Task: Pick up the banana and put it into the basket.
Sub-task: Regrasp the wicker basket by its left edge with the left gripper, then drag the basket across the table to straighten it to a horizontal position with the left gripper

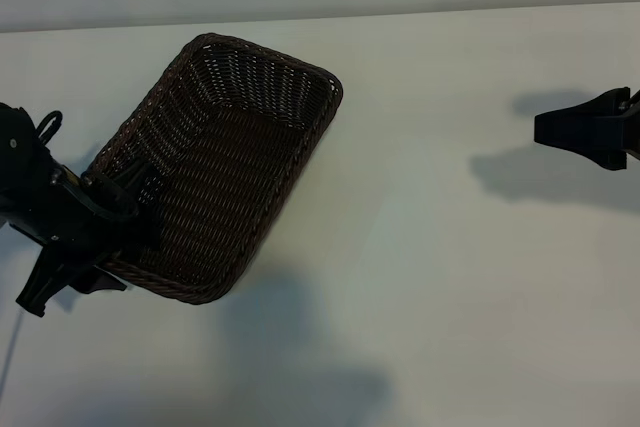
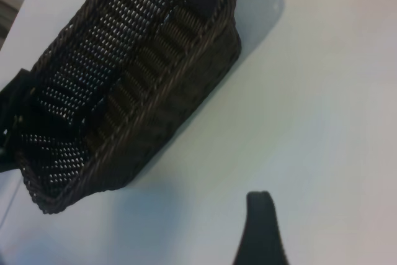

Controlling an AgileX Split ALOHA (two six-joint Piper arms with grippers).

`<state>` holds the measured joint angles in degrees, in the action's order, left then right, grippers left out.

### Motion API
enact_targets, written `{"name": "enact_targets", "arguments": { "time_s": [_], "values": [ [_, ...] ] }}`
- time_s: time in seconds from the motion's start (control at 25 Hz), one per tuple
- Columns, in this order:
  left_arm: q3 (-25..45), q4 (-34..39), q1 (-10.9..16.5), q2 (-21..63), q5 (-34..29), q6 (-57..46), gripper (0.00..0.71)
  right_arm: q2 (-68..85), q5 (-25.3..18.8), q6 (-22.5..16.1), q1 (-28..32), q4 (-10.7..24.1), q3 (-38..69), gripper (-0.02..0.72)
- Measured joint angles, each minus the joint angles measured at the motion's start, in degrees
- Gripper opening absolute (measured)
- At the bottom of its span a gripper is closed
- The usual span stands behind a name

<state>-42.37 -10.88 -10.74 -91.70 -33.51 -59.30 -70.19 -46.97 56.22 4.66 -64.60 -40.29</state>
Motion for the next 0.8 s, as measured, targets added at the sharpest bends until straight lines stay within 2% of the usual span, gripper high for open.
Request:
{"name": "enact_targets", "arguments": {
  "time_s": [0.08, 0.2, 0.28, 0.8],
  "values": [
    [0.06, 0.11, 0.0, 0.0, -0.15, 0.0, 0.424, 0.0, 0.0, 0.0, 0.0, 0.0, 0.0, 0.542],
    [0.06, 0.05, 0.0, 0.0, -0.12, -0.13, 0.264, 0.0, 0.0, 0.0, 0.0, 0.0, 0.0, 0.542],
    [0.06, -0.24, 0.0, 0.0, 1.0, -0.47, 0.191, 0.0, 0.0, 0.0, 0.0, 0.0, 0.0, 0.542],
    [0.06, -0.83, 0.06, 0.95, 1.81, 1.35, 0.174, 0.0, 0.0, 0.0, 0.0, 0.0, 0.0, 0.542]
  ]
}}
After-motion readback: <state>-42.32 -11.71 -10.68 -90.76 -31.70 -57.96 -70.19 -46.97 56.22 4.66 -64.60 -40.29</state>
